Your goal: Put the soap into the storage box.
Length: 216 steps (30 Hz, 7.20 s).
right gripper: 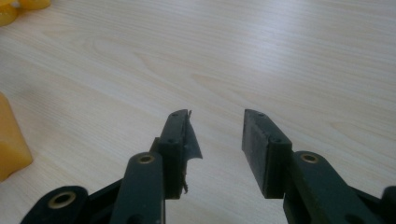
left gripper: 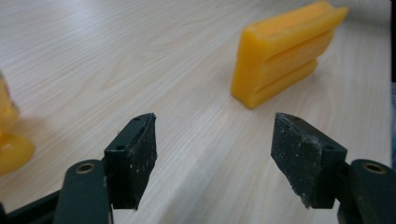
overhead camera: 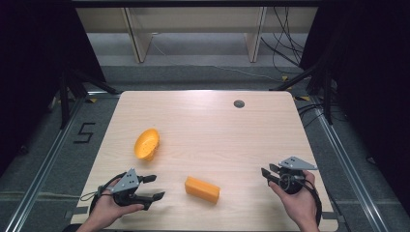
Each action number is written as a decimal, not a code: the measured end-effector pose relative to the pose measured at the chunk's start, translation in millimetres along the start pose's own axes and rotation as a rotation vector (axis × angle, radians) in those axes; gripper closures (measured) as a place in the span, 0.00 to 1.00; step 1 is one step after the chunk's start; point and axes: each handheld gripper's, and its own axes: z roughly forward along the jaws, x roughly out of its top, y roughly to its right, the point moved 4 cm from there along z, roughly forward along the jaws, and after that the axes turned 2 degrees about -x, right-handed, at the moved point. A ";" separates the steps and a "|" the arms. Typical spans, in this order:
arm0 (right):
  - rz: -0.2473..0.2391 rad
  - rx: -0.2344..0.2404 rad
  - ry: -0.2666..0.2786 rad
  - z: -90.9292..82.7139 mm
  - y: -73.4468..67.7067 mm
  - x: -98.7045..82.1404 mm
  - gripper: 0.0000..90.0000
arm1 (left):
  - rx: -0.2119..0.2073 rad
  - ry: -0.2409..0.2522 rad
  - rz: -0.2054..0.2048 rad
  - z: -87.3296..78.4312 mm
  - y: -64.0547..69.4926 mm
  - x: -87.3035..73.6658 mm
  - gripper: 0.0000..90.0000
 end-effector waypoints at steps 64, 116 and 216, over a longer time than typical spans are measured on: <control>-0.015 0.022 -0.030 2.9 -2.4 -3.6 0.66 | -0.393 -0.689 0.693 134.5 44.3 101.8 0.40; -0.007 0.030 -0.029 4.3 -3.4 -4.4 0.66 | -0.039 -0.764 -0.216 127.9 38.8 102.9 0.67; -0.003 0.032 -0.041 2.7 -2.9 -4.4 0.66 | 0.450 -0.649 -0.739 5.2 -110.5 119.6 0.67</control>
